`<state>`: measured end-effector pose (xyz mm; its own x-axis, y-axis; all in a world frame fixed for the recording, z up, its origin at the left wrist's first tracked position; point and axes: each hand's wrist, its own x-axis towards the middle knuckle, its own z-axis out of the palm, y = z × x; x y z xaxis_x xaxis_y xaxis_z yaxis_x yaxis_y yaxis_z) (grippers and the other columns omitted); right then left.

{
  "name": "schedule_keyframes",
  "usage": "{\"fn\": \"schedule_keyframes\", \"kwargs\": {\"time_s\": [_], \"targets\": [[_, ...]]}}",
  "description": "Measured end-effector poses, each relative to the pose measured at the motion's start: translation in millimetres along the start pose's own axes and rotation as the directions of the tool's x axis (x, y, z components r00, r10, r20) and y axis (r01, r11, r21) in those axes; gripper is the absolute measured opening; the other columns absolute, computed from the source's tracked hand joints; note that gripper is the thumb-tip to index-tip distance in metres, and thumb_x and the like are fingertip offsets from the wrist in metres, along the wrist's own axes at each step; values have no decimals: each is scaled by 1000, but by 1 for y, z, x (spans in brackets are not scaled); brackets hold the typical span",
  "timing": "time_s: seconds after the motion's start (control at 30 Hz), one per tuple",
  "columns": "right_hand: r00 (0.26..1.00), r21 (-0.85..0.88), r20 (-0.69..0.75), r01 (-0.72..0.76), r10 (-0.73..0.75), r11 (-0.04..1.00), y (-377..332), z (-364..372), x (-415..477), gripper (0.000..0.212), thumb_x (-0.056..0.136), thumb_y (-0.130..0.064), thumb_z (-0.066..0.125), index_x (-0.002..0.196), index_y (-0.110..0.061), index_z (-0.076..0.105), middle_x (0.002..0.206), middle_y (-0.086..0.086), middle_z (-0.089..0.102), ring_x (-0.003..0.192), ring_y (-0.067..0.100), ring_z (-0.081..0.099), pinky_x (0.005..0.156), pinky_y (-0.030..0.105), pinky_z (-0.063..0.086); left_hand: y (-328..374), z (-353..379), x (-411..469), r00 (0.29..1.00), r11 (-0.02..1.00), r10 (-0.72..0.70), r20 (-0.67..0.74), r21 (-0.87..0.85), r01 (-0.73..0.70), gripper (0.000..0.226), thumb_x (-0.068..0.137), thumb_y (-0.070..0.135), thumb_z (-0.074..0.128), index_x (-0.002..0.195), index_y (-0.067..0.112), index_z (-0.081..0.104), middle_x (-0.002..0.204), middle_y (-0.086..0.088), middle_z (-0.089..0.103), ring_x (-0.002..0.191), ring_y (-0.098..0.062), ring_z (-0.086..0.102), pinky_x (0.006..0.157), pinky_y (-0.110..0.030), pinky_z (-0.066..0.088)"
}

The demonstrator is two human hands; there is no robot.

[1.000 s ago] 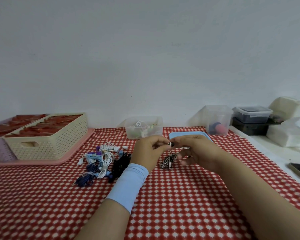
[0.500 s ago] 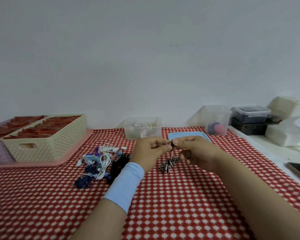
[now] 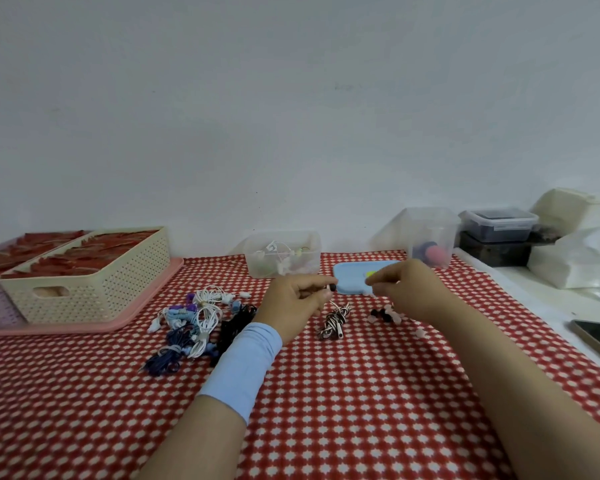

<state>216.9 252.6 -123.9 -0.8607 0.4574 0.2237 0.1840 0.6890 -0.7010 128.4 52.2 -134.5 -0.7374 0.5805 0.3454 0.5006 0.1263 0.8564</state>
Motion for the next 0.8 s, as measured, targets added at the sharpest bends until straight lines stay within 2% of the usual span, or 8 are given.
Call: {"fn": "schedule_keyframes", "kwargs": {"time_s": [0.1,0.17,0.27,0.33,0.43,0.63,0.73,0.8], "targets": [[993,-244,116,9,20,970,5,3,2,18,95,-16,67,103,-26,80,114,-7,74,94,8,65,87,21,46,-2,-1,0,999,999,-36,-6,23,37,20,84,8,75,98,22,74,92,2,71,71,-8,68,67,-19,57],[984,-327,170,15,43,945,5,3,2,18,94,-20,69,103,-31,79,112,-10,74,91,8,65,88,25,51,-4,-2,1,998,998,-59,-5,28,60,22,81,8,78,101,17,72,94,-4,71,73,-14,70,68,-23,60],[975,-385,218,44,44,922,4,2,2,14,88,-26,75,97,-36,80,106,-14,74,89,6,62,91,30,54,-3,-3,1,999,999,-50,19,23,49,34,80,5,78,105,26,71,92,-8,69,70,-17,71,72,-28,61],[973,-379,230,61,30,923,2,2,0,10,84,-29,78,92,-36,81,101,-16,74,89,4,61,89,31,54,-2,-4,0,999,999,-38,22,12,37,35,80,3,78,104,28,72,88,-4,70,66,-12,71,69,-24,60],[977,-337,213,73,1,939,1,3,0,8,86,-28,76,88,-34,81,97,-19,73,90,1,62,88,30,54,-2,-5,-1,998,998,-57,4,6,57,28,76,3,81,101,13,75,80,-4,73,61,-10,70,63,-18,56],[991,-152,117,85,-67,985,-2,8,-1,17,87,-18,74,97,-31,78,88,-18,71,82,-3,63,70,11,45,-4,-9,2,996,996,-74,-53,48,76,26,74,6,84,96,14,75,78,-5,74,63,-14,72,64,-21,58],[990,-101,110,101,-90,990,-2,14,0,26,90,-15,66,104,-35,75,99,-13,72,90,1,65,80,17,49,-4,-11,2,996,995,-59,-63,73,63,30,76,5,81,103,16,74,82,-3,72,63,-14,71,64,-22,59],[987,-57,120,114,-106,992,-3,17,0,30,89,-11,63,93,-37,77,101,-15,73,93,0,65,84,17,50,-5,-13,3,996,992,-59,-66,110,66,31,77,7,82,106,15,74,81,0,72,61,-10,70,64,-20,58]]}}
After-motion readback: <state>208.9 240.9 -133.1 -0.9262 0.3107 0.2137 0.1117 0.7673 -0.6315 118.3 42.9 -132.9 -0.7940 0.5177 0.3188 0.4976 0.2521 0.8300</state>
